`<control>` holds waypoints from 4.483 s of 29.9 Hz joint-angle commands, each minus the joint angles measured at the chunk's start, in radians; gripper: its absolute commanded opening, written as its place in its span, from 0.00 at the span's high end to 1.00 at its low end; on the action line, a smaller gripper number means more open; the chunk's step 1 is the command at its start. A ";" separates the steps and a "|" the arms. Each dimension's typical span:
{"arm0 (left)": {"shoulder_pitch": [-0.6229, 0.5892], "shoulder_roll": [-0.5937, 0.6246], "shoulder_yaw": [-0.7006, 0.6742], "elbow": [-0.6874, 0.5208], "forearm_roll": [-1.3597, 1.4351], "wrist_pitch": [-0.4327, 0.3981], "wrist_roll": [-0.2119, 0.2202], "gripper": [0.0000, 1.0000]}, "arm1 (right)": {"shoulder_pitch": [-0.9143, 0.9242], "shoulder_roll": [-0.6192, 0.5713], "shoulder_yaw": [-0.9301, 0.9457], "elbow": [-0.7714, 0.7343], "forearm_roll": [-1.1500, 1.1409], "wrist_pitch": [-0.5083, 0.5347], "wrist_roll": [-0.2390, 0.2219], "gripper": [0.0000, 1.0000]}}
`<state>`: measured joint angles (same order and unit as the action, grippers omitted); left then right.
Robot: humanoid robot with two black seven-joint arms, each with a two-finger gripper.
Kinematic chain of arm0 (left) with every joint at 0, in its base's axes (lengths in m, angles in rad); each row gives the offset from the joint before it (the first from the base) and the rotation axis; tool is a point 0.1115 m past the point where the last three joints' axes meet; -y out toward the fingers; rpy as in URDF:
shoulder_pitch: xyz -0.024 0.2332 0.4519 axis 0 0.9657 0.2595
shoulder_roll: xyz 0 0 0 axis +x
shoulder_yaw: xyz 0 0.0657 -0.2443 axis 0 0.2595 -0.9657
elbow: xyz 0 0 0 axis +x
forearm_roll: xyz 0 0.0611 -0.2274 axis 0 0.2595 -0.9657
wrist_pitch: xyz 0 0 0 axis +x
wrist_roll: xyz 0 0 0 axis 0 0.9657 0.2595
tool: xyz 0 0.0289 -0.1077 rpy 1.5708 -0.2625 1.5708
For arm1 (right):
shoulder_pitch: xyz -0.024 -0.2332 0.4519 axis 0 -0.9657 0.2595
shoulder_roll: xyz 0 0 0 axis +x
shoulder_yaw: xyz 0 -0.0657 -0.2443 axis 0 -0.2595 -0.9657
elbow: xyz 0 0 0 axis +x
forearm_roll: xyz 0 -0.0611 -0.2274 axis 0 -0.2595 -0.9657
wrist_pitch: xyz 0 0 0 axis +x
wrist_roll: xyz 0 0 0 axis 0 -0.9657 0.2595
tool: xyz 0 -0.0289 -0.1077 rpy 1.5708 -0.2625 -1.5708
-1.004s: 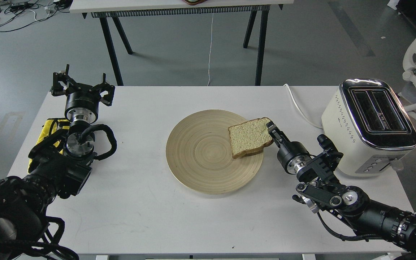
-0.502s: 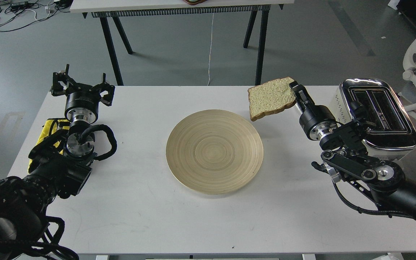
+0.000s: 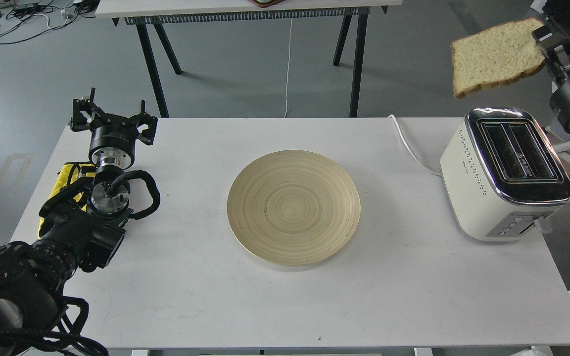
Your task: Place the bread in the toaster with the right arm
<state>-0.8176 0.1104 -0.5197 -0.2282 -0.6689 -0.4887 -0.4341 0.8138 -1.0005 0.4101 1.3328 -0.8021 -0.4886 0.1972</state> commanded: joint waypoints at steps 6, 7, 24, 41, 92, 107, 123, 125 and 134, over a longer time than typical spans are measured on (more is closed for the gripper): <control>0.000 0.000 0.000 0.001 0.000 0.000 0.000 0.00 | -0.015 -0.190 -0.051 0.002 -0.166 0.000 0.008 0.97; 0.000 0.000 0.001 0.000 0.000 0.000 0.000 0.00 | -0.015 -0.196 -0.068 0.000 -0.183 0.000 0.010 0.97; 0.000 0.000 0.001 0.000 -0.001 0.000 0.000 0.00 | -0.016 -0.159 -0.231 -0.087 -0.261 0.000 0.019 0.97; 0.000 0.000 0.001 0.001 0.000 0.000 0.000 0.00 | -0.019 -0.079 -0.267 -0.095 -0.266 0.000 0.019 0.97; 0.000 0.000 0.001 0.001 0.000 0.000 0.000 0.00 | -0.047 0.106 -0.120 0.020 -0.031 0.000 0.018 0.04; 0.000 0.000 0.001 0.001 0.000 0.000 0.000 0.00 | -0.090 0.404 0.047 0.009 0.461 0.205 0.209 0.01; 0.000 0.000 0.000 0.001 0.000 0.000 0.000 0.00 | -0.334 0.635 0.447 -0.228 0.666 0.728 0.263 0.01; 0.000 0.000 0.001 0.000 0.000 0.000 0.000 0.00 | -0.335 0.652 0.455 -0.260 0.678 0.774 0.263 0.01; 0.000 0.000 0.001 0.000 0.000 0.000 0.000 0.00 | -0.352 0.654 0.457 -0.271 0.695 0.840 0.265 0.01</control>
<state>-0.8176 0.1104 -0.5186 -0.2277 -0.6688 -0.4887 -0.4341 0.4658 -0.3455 0.8652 1.0618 -0.1096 0.3464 0.4612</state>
